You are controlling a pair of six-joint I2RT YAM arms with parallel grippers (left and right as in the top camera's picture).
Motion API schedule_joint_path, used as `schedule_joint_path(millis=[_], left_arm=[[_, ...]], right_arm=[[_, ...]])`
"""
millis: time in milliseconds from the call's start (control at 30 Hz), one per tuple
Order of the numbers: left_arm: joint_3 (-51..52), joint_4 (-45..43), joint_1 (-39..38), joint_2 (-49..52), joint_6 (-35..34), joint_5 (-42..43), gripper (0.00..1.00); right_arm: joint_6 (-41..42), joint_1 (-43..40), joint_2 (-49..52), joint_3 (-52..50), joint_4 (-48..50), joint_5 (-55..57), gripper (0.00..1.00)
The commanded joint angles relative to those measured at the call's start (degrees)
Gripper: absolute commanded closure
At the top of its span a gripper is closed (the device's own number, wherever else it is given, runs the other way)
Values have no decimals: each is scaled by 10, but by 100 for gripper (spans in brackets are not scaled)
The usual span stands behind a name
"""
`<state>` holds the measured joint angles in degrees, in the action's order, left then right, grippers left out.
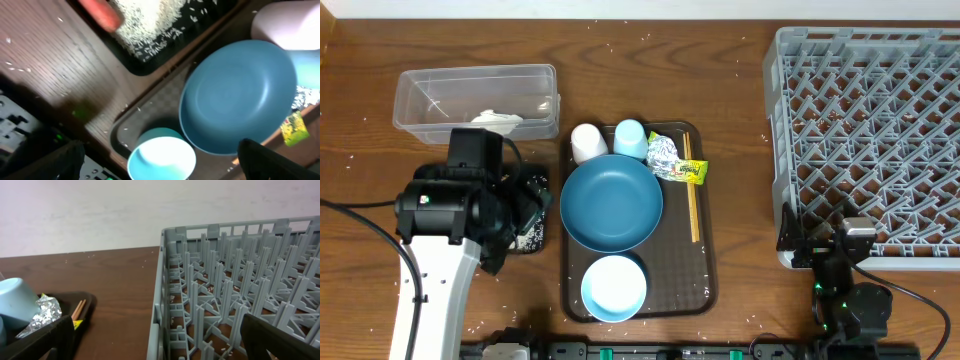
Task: Sort waste into correct bins and load items into the dishwasher rack
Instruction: 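Release the tissue into the clear plastic container, then reach the left gripper to the yellow snack wrapper on the tray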
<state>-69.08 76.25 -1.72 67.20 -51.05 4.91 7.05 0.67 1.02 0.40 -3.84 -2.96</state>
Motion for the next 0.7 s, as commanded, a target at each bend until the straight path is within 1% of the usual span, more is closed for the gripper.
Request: schedule_joint_path(millis=[0, 67, 133, 267, 367, 433, 500, 533, 633, 667], left_arm=[[6, 12, 9, 1, -26, -63, 4], [6, 22, 32, -2, -66, -76, 4], [6, 21, 71, -5, -78, -81, 3], [6, 32, 153, -4, -80, -78, 1], [6, 63, 190, -2, -72, -72, 2], [6, 75, 196, -2, -43, -66, 2], [6, 75, 193, -2, 8, -30, 2], [6, 75, 190, -2, 33, 1, 2], [6, 65, 169, -2, 118, 134, 2], [6, 60, 158, -2, 137, 171, 2]], right_arm=[[-3, 4, -1, -1, -2, 0, 1], [-3, 4, -1, -1, -2, 0, 1], [-3, 4, -1, -1, -2, 0, 1], [-3, 4, -1, -1, -2, 0, 1], [-3, 4, -1, -1, -2, 0, 1], [-3, 4, -1, -1, -2, -1, 1], [-3, 4, -1, -1, -2, 0, 1], [-3, 4, -1, -1, -2, 0, 1], [-3, 4, -1, -1, -2, 0, 1], [-3, 4, -1, -1, -2, 0, 1]])
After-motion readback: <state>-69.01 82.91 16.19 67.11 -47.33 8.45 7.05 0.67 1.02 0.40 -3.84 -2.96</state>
